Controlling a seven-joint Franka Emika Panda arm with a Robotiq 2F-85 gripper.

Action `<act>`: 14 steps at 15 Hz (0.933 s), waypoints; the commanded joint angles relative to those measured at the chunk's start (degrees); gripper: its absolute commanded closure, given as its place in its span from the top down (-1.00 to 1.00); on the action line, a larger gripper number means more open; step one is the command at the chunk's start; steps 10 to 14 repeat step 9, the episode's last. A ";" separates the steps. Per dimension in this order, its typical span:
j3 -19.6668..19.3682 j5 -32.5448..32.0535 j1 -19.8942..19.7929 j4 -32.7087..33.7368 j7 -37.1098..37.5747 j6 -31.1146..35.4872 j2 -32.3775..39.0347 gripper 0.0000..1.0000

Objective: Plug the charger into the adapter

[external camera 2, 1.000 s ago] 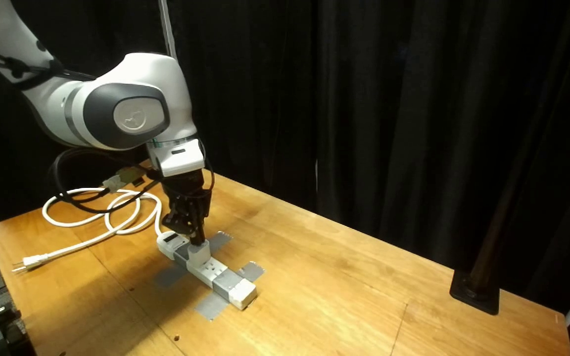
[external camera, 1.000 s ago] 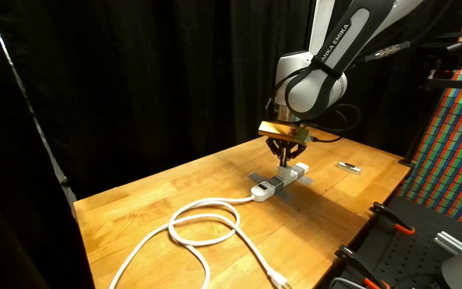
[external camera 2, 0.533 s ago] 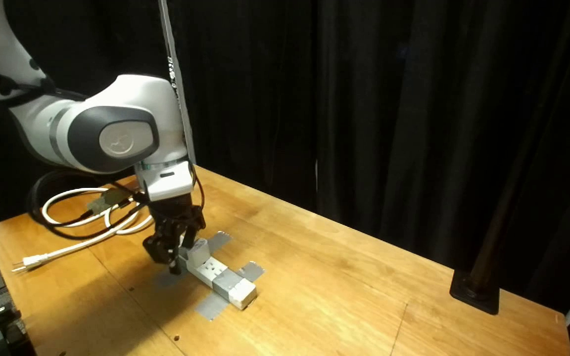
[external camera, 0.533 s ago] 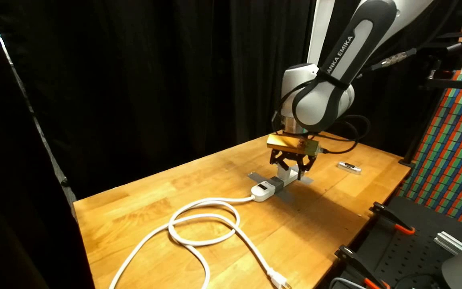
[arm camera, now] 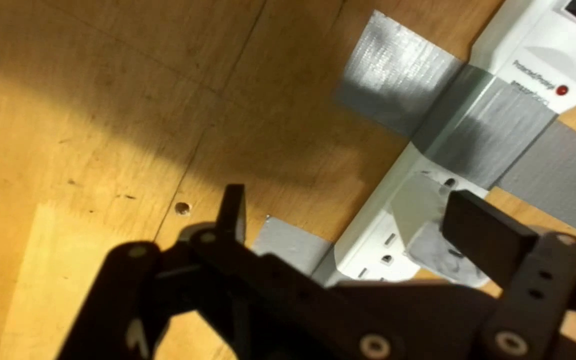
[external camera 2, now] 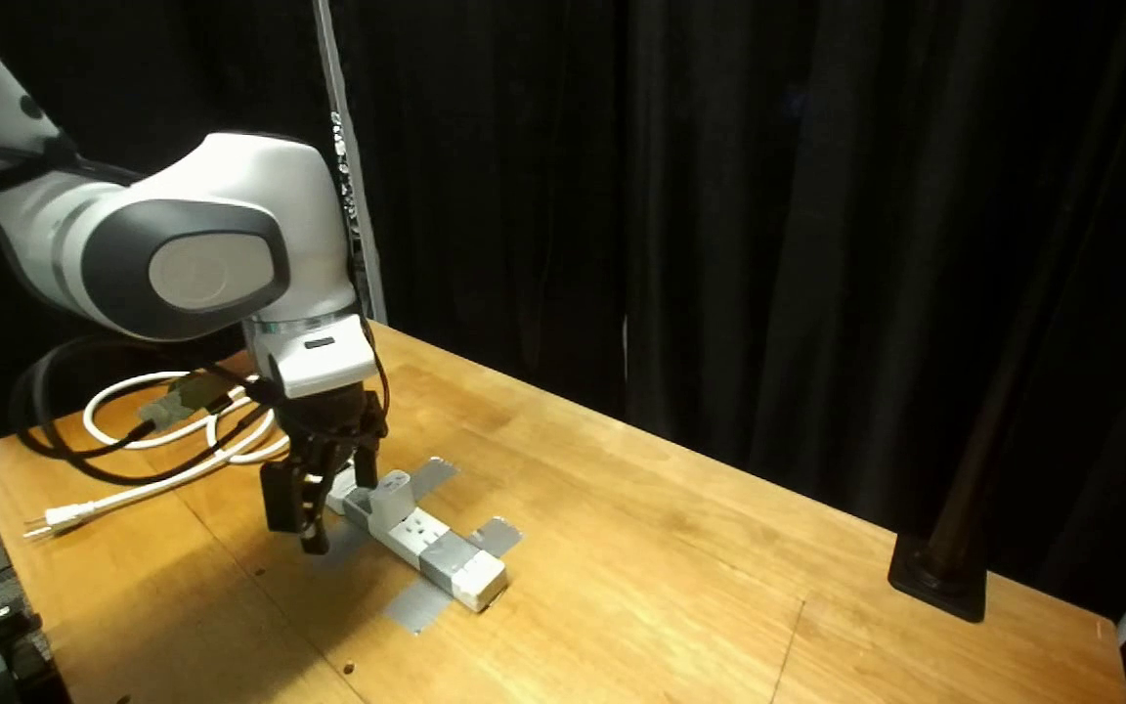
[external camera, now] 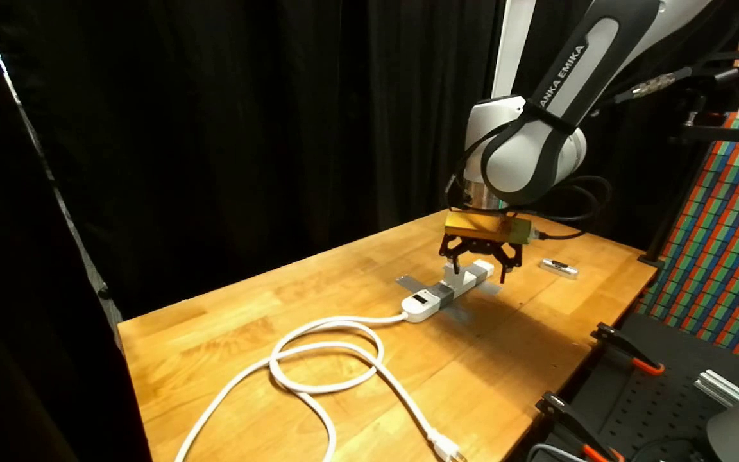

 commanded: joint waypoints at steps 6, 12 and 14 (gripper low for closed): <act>2.98 13.00 -4.80 -0.59 -18.88 -27.16 -21.44 1.00; 1.71 13.47 -7.65 3.35 -25.18 -41.14 -22.59 1.00; 1.71 13.47 -7.65 3.35 -25.18 -41.14 -22.59 1.00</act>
